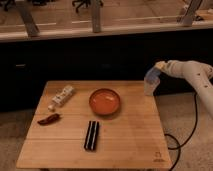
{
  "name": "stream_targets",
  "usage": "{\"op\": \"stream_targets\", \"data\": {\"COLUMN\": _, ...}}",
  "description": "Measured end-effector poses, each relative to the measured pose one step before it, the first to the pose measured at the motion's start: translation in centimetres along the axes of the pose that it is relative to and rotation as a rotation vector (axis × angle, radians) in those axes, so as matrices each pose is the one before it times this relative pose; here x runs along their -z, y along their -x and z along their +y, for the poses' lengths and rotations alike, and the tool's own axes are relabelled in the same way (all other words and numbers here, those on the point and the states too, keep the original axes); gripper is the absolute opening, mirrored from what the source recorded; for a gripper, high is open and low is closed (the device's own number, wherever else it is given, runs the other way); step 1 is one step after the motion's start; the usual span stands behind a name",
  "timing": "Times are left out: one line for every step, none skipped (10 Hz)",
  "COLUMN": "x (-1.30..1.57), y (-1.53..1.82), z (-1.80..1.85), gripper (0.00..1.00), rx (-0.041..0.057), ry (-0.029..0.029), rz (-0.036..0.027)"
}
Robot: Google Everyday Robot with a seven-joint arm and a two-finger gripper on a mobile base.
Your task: Place the white sponge in the ceramic cup
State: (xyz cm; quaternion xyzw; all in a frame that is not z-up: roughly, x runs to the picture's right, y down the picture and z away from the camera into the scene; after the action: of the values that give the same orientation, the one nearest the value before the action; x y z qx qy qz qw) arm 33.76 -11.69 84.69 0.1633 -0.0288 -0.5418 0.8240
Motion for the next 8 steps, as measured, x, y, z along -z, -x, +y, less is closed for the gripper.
{"op": "stream_targets", "data": {"x": 0.186, "y": 0.069, "z": -0.247, "gripper": 0.0, "rx": 0.03531, "ry": 0.01765, "rz": 0.02557}}
{"op": "stream_targets", "data": {"x": 0.081, "y": -0.004, "z": -0.058, "gripper": 0.0, "rx": 0.01635, "ry": 0.00959, "rz": 0.01291}}
{"op": "stream_targets", "data": {"x": 0.058, "y": 0.026, "z": -0.028, "gripper": 0.0, "rx": 0.01231, "ry": 0.01021, "rz": 0.01235}}
{"op": "stream_targets", "data": {"x": 0.042, "y": 0.01, "z": 0.048, "gripper": 0.0, "rx": 0.00775, "ry": 0.011, "rz": 0.0097}}
{"op": "stream_targets", "data": {"x": 0.094, "y": -0.107, "z": 0.212, "gripper": 0.0, "rx": 0.00303, "ry": 0.01379, "rz": 0.0094}}
{"op": "stream_targets", "data": {"x": 0.015, "y": -0.031, "z": 0.187, "gripper": 0.0, "rx": -0.00061, "ry": 0.00919, "rz": 0.00259}}
{"op": "stream_targets", "data": {"x": 0.077, "y": -0.095, "z": 0.271, "gripper": 0.0, "rx": -0.00337, "ry": 0.0129, "rz": 0.00199}}
{"op": "stream_targets", "data": {"x": 0.001, "y": 0.002, "z": 0.25, "gripper": 0.0, "rx": -0.00529, "ry": 0.01283, "rz": -0.00254}}
